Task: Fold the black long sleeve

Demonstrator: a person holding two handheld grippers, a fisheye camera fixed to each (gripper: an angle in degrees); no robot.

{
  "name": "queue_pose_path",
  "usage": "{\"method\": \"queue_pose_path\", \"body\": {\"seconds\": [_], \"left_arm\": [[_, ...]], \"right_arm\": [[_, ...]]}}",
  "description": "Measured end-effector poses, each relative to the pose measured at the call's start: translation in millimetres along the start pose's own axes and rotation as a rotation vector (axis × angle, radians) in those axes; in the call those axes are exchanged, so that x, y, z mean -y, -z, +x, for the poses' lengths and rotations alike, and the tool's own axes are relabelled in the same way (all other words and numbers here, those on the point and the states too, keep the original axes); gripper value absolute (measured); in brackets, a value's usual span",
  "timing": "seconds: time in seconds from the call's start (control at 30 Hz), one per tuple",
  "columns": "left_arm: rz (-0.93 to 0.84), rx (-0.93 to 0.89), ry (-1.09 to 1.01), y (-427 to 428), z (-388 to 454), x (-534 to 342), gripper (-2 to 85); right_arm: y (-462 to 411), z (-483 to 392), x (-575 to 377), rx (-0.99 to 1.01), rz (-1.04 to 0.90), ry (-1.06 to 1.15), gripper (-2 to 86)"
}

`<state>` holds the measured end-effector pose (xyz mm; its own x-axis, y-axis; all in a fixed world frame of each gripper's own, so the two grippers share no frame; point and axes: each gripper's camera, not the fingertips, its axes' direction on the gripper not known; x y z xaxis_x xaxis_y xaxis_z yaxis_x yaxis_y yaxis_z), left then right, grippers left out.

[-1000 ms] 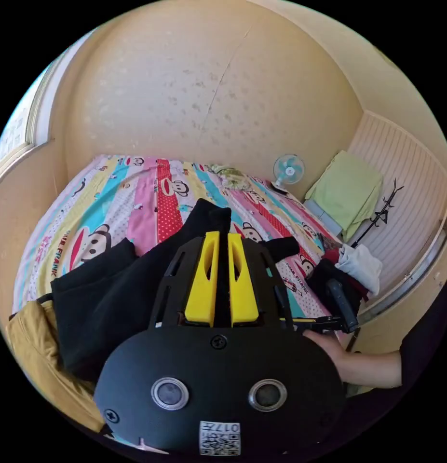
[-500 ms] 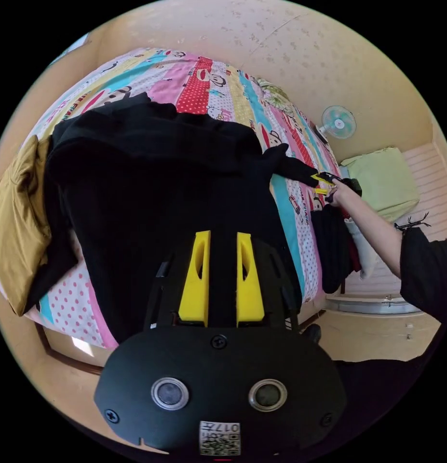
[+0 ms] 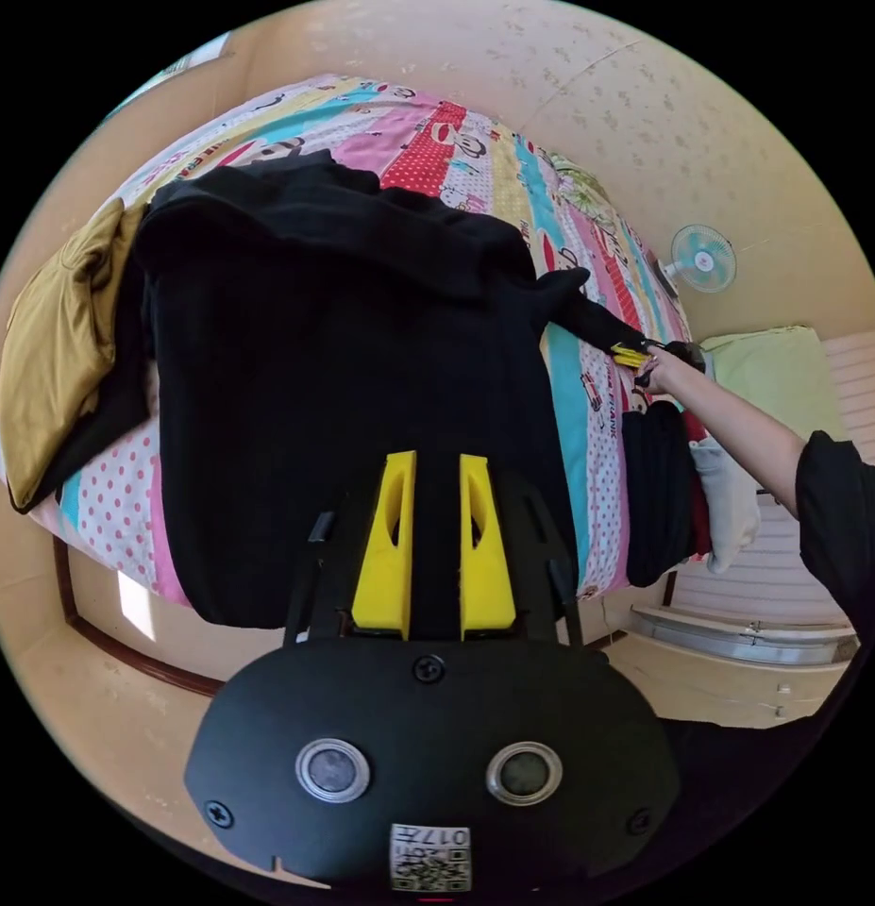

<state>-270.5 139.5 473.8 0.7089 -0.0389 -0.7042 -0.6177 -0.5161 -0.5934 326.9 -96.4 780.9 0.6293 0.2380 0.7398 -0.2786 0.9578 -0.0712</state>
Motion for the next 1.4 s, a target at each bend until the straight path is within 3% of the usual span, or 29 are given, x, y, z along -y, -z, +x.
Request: {"method": "queue_pose_path", "body": {"seconds": [0.1, 0.17, 0.23, 0.3, 0.37, 0.43, 0.5, 0.67, 0.77, 0.87, 0.97, 1.03, 1.13, 1.33, 1.4], "left_arm": [[0.048, 0.024, -0.002, 9.5, -4.3, 1.1, 6.9], [0.047, 0.035, -0.005, 10.1, -11.9, -0.1, 6.3], [0.023, 0.017, 0.025, 8.1, -25.0, -1.3, 6.3], [0.027, -0.033, 0.081, 11.2, -44.4, -5.3, 6.7], [0.033, -0.038, 0.107, 17.5, -56.7, -7.3, 6.8], [0.039, -0.01, 0.117, 26.3, -67.9, -8.5, 6.9], [0.05, 0.026, 0.128, 39.3, -86.2, -11.2, 7.4], [0.056, 0.062, 0.203, 58.8, -137.1, -20.7, 8.5], [0.067, 0.072, 0.27, 71.5, -171.3, -29.2, 9.4], [0.058, 0.088, 0.315, 79.4, -202.1, -35.6, 10.4], [0.027, 0.097, 0.327, 79.5, -230.6, -40.6, 11.4], [-0.009, 0.067, 0.316, 76.4, -247.3, -42.0, 12.6], [-0.058, 0.017, 0.295, 72.9, -276.7, -44.0, 13.8], [-0.264, -0.213, 0.182, 43.5, -345.8, -32.7, 16.6], [-0.345, -0.287, 0.014, 26.7, -354.0, -20.6, 17.6]], "right_arm": [[68.7, -43.9, -33.5, 0.056, 0.106, 0.294, 3.5], [104.1, -53.3, -62.9, -0.014, 0.176, 0.368, 3.3], [120.4, -39.3, -81.6, -0.122, 0.235, 0.332, 3.1], [92.8, -6.0, -84.6, -0.277, 0.138, 0.283, 2.9], [64.3, 7.9, -87.9, -0.363, 0.05, 0.262, 2.9], [65.8, -9.4, -104.6, -0.364, 0.12, 0.235, 2.9], [85.5, -83.9, -152.6, -0.251, 0.293, 0.375, 2.9], [64.8, -268.6, -289.4, -0.021, 0.408, 0.816, 3.3], [3.5, -358.8, -367.8, 0.162, 0.354, 0.97, 3.7], [-91.0, -422.4, -429.3, 0.31, 0.174, 1.069, 4.4], [-204.4, -449.8, -475.5, 0.233, -0.117, 1.158, 6.1], [-236.2, -433.9, -483.6, 0.189, -0.243, 1.142, 7.2], [-203.8, -369.6, -474.5, 0.203, -0.225, 1.09, 8.7], [-136.3, -185.7, -442.9, -0.214, -0.413, 0.852, 12.9], [-119.7, -119.1, -448.2, -0.348, -0.546, 0.767, 14.5]]}}
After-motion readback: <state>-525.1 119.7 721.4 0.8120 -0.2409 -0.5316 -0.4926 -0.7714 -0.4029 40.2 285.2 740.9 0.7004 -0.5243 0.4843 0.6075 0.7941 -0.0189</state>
